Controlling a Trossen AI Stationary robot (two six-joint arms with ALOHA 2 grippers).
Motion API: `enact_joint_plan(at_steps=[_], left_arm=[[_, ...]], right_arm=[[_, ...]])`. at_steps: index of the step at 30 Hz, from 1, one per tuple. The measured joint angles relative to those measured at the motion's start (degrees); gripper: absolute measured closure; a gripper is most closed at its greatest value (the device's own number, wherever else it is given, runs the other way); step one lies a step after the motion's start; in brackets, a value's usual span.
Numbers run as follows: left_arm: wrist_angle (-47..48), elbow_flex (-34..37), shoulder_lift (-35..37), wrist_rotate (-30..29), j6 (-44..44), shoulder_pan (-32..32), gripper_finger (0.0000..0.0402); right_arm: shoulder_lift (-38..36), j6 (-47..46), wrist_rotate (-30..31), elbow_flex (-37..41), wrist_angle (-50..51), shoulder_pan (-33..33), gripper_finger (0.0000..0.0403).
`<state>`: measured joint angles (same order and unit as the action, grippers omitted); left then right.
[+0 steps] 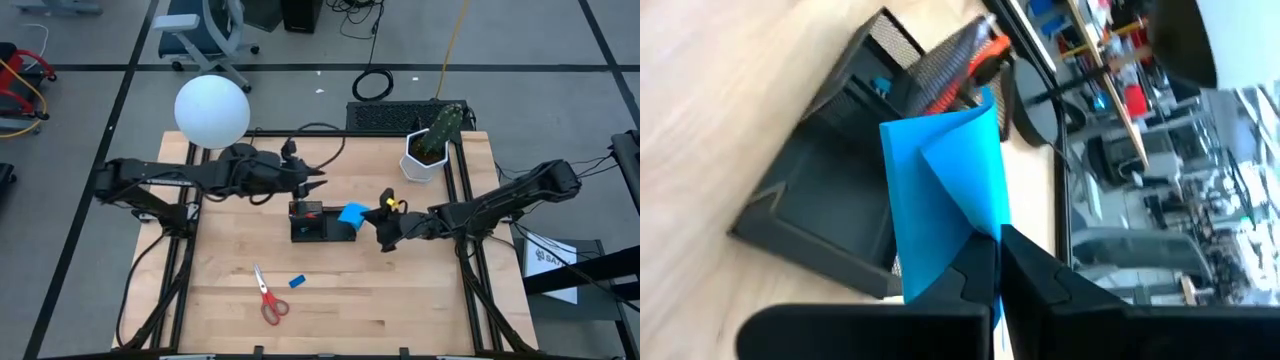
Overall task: Pick and place office supplies into organizer
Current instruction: Put the blue sticky notes into the black desk organizer
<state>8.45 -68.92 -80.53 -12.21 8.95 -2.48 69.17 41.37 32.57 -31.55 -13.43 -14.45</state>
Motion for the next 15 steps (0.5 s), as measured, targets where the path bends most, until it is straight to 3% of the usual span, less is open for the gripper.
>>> enact_joint_plan(at_steps=[6,10,15], left_arm=[[-3.30,2.93,3.19,7.92,-0.48,-0.02,0.0298],[-2.33,3.63,3.99,13.16,-1.67,0.14,0.0298],[-1.91,3.58,4.03,14.98,-3.58,1.12,0.0298]], right_arm=[[4.80,7.26,-5.84,0.00,-6.69,2.49,0.0403],[7.58,10.70,-5.98,0.01,-8.18,4.42,0.0403],[10.68,12.33,-10.58,0.04,-11.18,7.30,0.0403]])
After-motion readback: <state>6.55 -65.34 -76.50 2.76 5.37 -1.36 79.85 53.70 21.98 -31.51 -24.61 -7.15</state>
